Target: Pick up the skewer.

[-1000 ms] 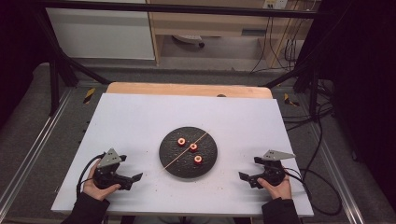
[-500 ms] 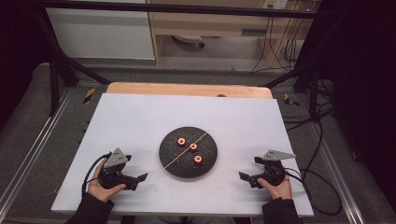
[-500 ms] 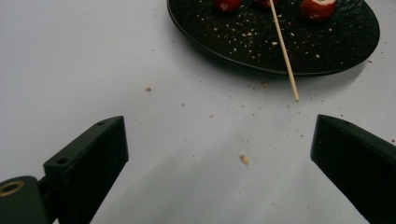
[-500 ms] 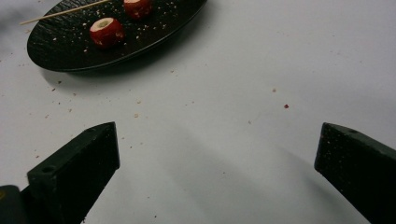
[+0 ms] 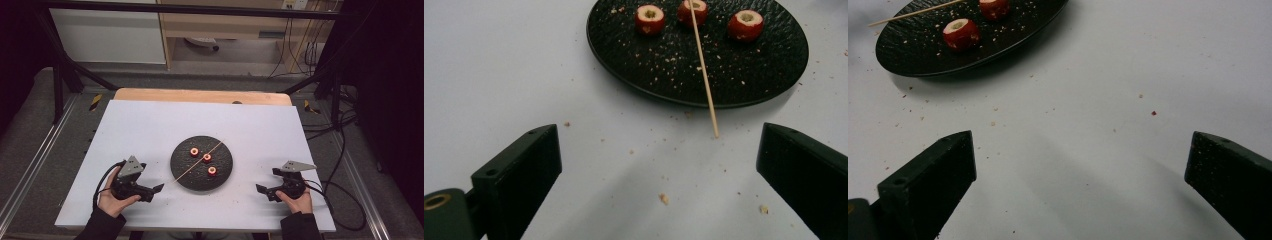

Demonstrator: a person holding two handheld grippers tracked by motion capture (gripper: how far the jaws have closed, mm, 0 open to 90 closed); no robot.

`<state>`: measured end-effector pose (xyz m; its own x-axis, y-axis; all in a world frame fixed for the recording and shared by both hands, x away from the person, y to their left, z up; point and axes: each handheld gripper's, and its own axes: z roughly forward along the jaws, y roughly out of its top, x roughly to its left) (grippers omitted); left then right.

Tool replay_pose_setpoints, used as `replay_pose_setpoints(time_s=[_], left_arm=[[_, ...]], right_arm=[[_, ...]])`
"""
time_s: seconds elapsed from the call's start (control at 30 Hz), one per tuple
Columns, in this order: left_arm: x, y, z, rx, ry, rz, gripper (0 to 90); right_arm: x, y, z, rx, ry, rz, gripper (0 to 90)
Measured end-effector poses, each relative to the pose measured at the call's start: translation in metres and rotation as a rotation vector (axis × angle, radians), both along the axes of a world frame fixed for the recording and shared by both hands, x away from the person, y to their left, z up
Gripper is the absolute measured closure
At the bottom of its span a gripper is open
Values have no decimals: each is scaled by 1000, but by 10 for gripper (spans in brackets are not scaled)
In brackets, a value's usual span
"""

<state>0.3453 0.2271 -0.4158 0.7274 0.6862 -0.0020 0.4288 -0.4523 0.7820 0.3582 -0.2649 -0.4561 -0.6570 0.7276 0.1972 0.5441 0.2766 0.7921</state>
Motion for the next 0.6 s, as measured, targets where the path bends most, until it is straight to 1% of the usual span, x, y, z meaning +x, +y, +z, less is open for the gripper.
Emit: replay_pose_setpoints(time_s=[0.07, 0.13, 0.2, 0.3, 0.47, 0.6], left_arm=[[1, -5, 3, 12, 1, -7, 43], [4, -10, 5, 23, 6, -4, 44], [7, -15, 6, 23, 13, -5, 47], [11, -22, 7, 41, 19, -2, 51], [17, -34, 8, 57, 38, -13, 58], [21, -45, 9, 84, 49, -24, 73]], right_arm=[[0, 0, 0, 4, 2, -2, 9], [0, 0, 0, 1, 1, 0, 8], [0, 0, 0, 3, 1, -1, 9], [0, 0, 0, 2, 0, 1, 8], [0, 0, 0, -1, 1, 1, 9], [0, 0, 0, 2, 2, 3, 9]])
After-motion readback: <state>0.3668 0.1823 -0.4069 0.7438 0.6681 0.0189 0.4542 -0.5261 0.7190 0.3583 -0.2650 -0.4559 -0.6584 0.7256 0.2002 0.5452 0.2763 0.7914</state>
